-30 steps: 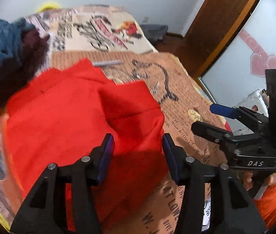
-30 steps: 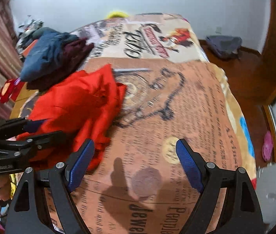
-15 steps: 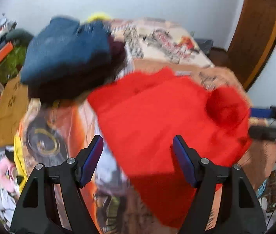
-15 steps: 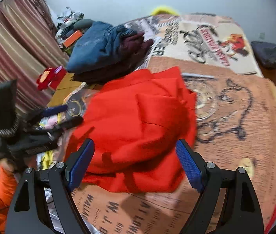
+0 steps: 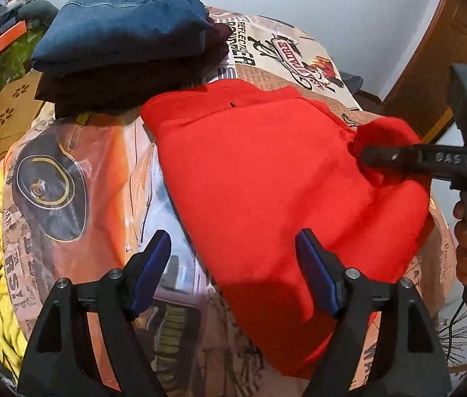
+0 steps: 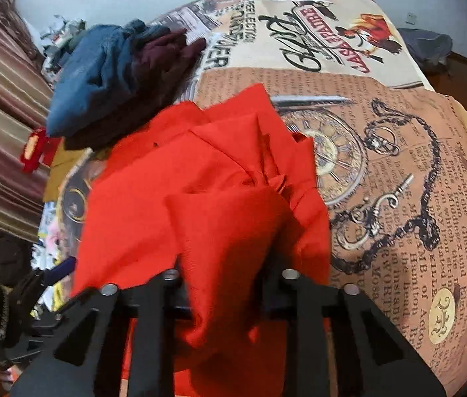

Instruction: Fold large clothes

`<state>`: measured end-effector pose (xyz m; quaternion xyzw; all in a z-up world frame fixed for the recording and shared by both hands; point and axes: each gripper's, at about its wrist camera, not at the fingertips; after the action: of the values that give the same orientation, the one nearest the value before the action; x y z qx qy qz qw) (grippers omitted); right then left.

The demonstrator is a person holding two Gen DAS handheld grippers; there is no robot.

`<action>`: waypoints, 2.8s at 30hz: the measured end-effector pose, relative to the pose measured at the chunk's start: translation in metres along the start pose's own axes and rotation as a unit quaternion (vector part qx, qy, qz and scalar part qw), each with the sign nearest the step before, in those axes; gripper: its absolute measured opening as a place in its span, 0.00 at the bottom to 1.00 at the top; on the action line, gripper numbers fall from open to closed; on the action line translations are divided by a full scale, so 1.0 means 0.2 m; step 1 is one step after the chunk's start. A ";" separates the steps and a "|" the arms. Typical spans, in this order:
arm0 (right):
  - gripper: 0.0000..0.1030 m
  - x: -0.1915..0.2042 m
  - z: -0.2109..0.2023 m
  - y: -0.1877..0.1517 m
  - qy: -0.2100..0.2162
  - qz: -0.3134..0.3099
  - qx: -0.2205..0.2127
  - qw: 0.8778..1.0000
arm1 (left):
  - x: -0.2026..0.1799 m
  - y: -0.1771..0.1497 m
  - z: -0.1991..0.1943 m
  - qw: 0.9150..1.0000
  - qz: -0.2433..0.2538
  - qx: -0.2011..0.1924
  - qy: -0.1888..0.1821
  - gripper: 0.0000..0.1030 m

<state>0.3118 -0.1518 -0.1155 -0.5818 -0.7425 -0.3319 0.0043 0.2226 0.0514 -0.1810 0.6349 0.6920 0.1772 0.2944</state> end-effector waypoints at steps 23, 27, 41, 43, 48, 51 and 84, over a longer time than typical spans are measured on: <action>0.47 -0.25 -0.35 -0.24 -0.030 0.005 -0.060 0.998 | -0.18 -0.07 -0.06 0.998 0.066 -0.005 0.017 0.82; 0.48 -0.32 -0.40 -0.25 -0.058 0.006 -0.057 0.997 | -0.17 -0.08 -0.07 0.997 0.070 -0.005 0.021 0.82; 0.67 -0.16 -0.48 -0.03 -0.017 -0.055 -0.057 0.997 | 0.05 0.14 -0.09 0.997 -0.065 -0.009 0.027 0.81; 0.68 -0.13 -0.45 0.01 -0.006 -0.062 -0.054 0.997 | 0.09 0.17 -0.09 0.996 -0.079 -0.012 0.032 0.81; 0.73 -0.11 -0.30 0.07 0.026 -0.048 -0.018 0.998 | 0.15 0.19 -0.01 0.995 -0.101 0.013 0.012 0.81; 0.73 -0.17 -0.14 0.07 0.034 -0.023 0.033 0.999 | 0.15 0.16 0.08 0.992 -0.118 0.050 -0.015 0.81; 0.25 -0.24 0.16 0.05 0.132 0.064 0.095 0.985 | 0.20 0.21 0.24 0.954 -0.214 0.100 -0.184 0.31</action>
<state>0.3485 -0.1767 -0.1546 -0.5760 -0.7247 -0.3332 0.1788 0.2847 0.0896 -0.1983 0.5195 0.7600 -0.0798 0.3824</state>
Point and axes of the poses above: each gripper's, at about its wrist camera, not at the fingertips, and z roughly the way its jaws point, x to its left, y to its top, and after that the axes turned 8 degrees about -x, right-handed
